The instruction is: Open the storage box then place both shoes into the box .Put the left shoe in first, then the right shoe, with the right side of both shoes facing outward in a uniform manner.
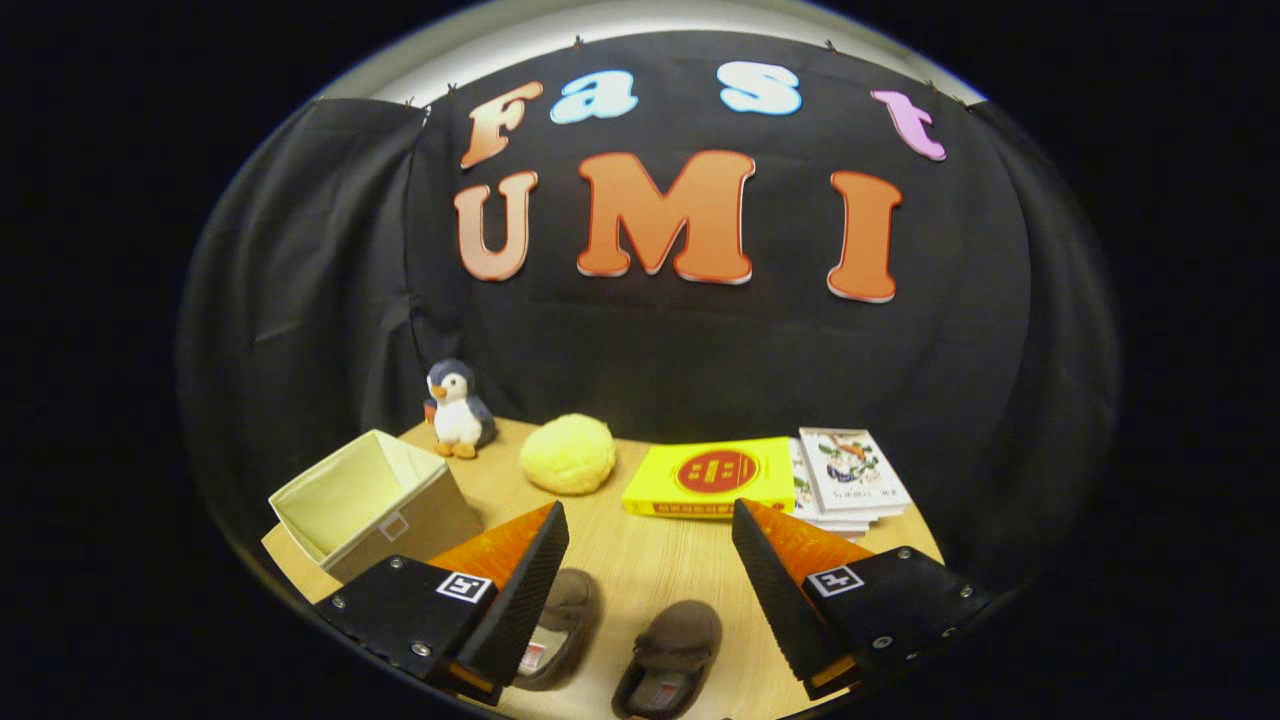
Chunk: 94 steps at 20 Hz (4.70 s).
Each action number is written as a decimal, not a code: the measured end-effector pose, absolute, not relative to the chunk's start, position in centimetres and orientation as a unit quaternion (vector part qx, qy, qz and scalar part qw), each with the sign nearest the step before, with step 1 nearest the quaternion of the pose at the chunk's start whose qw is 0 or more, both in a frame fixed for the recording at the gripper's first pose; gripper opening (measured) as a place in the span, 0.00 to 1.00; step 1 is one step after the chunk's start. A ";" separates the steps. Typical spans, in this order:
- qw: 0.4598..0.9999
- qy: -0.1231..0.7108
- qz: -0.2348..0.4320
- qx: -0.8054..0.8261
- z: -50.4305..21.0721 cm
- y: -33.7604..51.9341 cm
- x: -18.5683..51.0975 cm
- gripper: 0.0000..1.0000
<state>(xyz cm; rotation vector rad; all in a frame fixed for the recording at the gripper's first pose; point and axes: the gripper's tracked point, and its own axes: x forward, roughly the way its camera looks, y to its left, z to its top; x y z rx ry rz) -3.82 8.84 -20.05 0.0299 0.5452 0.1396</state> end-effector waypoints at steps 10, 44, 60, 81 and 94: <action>0.887 0.452 0.091 -0.019 -32.0 14.1 -8.9 0.96; 0.866 0.491 0.067 0.074 -22.2 26.5 -2.2 0.03; 0.821 0.560 0.111 0.008 -29.0 46.3 -2.3 0.03; 0.759 0.644 0.087 0.031 -36.6 49.5 -4.8 0.27; 0.798 0.556 0.206 0.105 -23.2 44.9 -6.8 0.81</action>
